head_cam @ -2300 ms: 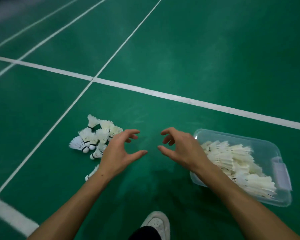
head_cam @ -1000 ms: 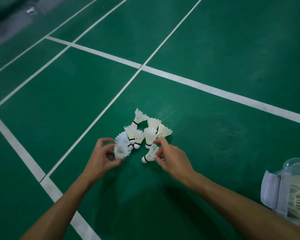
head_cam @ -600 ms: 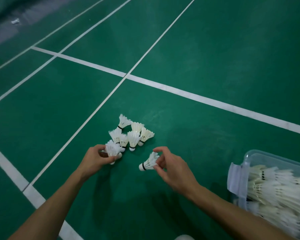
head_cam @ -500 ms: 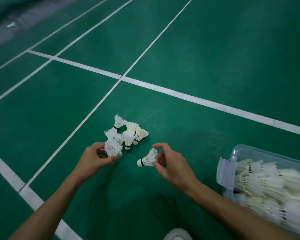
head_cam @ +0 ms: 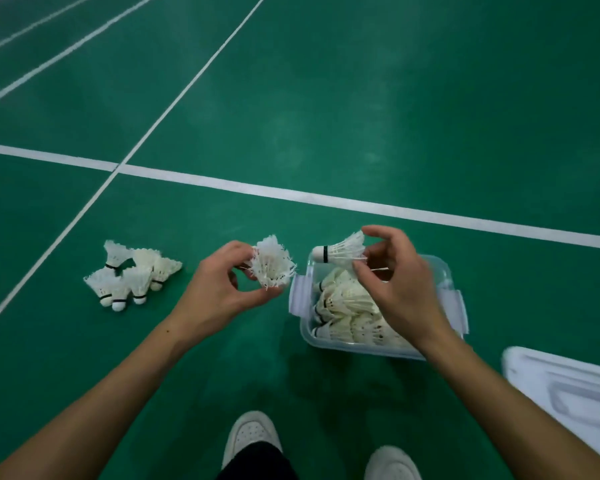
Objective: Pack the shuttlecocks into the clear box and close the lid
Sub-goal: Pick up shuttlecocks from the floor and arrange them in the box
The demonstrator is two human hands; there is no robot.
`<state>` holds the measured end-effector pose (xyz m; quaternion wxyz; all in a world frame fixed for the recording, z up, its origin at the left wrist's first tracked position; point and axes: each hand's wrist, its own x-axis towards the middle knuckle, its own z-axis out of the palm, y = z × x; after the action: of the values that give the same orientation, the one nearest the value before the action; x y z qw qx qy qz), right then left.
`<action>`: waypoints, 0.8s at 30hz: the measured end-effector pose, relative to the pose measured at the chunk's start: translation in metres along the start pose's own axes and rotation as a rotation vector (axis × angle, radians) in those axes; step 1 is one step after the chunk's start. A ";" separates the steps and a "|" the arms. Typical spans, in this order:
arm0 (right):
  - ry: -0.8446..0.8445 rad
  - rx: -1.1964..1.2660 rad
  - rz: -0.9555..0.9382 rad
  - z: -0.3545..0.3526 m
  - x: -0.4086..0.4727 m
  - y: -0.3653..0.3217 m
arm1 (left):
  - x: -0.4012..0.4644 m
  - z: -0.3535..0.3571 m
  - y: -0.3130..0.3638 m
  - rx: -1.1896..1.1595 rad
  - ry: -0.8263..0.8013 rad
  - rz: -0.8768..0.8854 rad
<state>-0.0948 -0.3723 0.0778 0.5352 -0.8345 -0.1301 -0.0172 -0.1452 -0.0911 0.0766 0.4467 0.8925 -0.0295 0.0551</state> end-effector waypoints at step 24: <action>-0.250 -0.183 0.255 -0.024 -0.021 0.098 | 0.030 0.093 0.020 0.148 -0.199 0.099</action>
<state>-0.0899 -0.4364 -0.0026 0.4347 -0.8850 -0.0868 0.1425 -0.1107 -0.1771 0.0408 0.3713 0.9215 -0.1136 -0.0097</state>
